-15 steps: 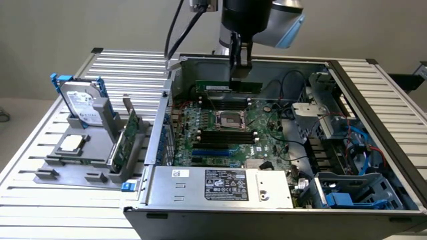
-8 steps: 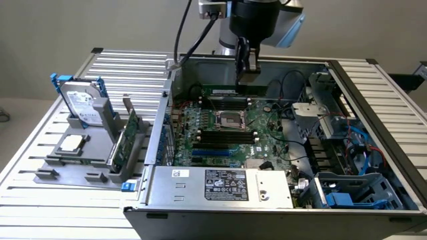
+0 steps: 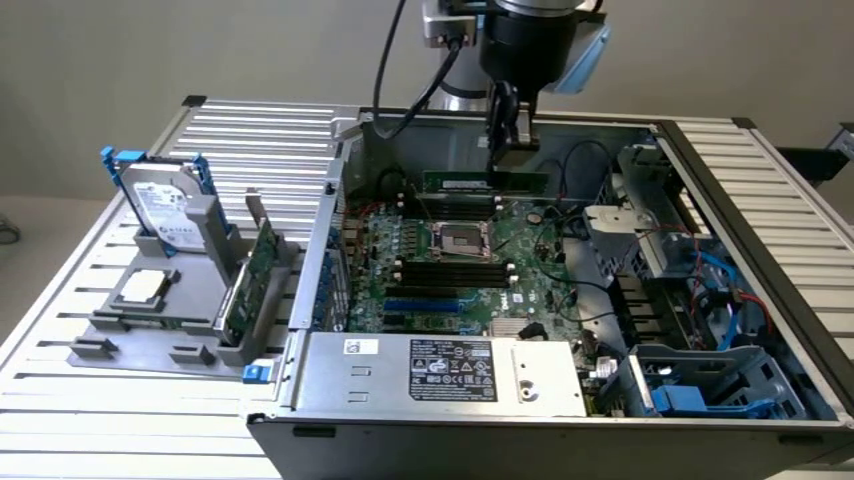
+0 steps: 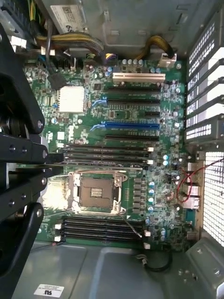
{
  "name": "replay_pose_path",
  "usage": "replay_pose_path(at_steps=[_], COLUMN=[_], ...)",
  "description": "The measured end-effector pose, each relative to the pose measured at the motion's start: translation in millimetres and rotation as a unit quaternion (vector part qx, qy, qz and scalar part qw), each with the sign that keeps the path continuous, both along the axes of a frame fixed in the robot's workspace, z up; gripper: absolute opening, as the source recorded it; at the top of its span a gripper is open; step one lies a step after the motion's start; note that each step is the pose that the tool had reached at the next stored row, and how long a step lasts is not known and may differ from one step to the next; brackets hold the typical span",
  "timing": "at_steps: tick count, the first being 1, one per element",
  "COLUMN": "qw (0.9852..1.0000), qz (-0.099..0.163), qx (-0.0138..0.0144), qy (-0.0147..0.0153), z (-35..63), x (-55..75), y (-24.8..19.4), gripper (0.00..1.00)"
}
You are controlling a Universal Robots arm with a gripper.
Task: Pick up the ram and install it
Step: 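Pick up the ram and move it above insertion slot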
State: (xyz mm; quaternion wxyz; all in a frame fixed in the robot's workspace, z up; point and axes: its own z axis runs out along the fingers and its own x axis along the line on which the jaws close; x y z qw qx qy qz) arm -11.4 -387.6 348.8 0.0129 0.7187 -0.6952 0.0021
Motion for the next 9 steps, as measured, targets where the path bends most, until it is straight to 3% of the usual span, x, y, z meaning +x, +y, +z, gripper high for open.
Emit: replay_pose_path(at_steps=[5,9], qw=[1.0000,0.9999], qz=[-0.005,-0.012], qx=[-0.0008,-0.0042], qy=[0.0000,0.0003], z=[-5.2,-9.3], x=[-0.6,-2.4], y=[0.3,0.3], gripper=[0.14,0.14])
